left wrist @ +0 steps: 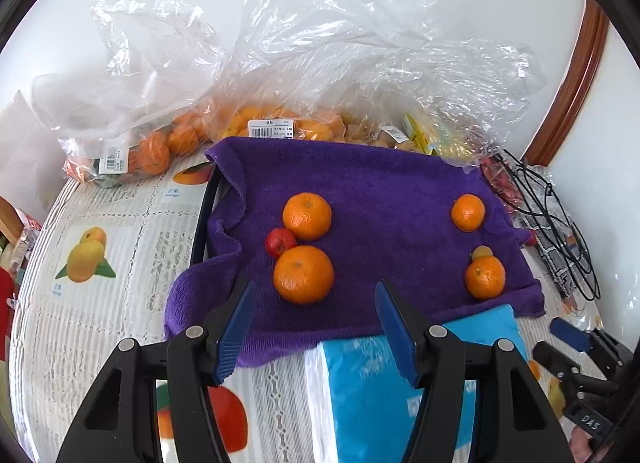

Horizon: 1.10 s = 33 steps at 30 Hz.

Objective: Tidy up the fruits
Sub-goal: 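Grasp another orange from the table with the right gripper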

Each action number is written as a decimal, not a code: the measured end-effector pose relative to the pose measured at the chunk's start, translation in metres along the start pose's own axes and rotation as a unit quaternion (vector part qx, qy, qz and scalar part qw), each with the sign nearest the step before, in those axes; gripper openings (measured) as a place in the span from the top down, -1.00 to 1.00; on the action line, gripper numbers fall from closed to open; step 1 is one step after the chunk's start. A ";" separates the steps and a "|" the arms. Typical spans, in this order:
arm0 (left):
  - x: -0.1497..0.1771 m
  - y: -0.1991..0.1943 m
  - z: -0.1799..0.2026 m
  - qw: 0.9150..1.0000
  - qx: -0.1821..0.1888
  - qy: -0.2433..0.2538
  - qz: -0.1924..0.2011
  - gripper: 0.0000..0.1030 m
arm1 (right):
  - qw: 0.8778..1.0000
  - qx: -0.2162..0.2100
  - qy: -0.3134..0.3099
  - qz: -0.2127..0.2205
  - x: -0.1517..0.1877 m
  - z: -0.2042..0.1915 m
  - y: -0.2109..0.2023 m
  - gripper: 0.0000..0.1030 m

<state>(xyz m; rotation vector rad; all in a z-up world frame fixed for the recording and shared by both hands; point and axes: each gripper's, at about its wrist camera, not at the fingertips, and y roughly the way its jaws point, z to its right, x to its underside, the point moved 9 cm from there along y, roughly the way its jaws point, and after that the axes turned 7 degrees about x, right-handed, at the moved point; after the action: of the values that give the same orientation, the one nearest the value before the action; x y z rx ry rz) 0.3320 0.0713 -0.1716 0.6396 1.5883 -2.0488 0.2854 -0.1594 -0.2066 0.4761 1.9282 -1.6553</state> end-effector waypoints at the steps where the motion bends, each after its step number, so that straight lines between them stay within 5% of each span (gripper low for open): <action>1: 0.002 -0.001 -0.001 1.000 0.002 -0.001 0.001 -0.16 | 1.000 -0.010 -0.006 -0.008 0.003 -0.004 0.002 0.05; 5: 0.012 -0.012 -0.006 1.000 0.004 -0.004 0.004 -0.16 | 0.998 -0.036 -0.019 -0.037 0.011 -0.016 0.011 0.17; 21: 0.036 -0.032 -0.009 1.000 0.019 -0.010 0.005 -0.16 | 0.995 -0.032 -0.051 -0.078 0.015 -0.028 0.037 0.37; 33: 0.051 -0.062 0.031 0.998 0.060 0.029 0.016 -0.16 | 1.000 0.015 0.001 0.024 -0.007 0.003 -0.033 0.37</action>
<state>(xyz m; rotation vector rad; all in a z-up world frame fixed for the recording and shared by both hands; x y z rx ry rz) 0.2510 0.0514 -0.1493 0.7685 1.4843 -2.1327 0.2720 -0.1672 -0.1765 0.5323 1.8813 -1.6544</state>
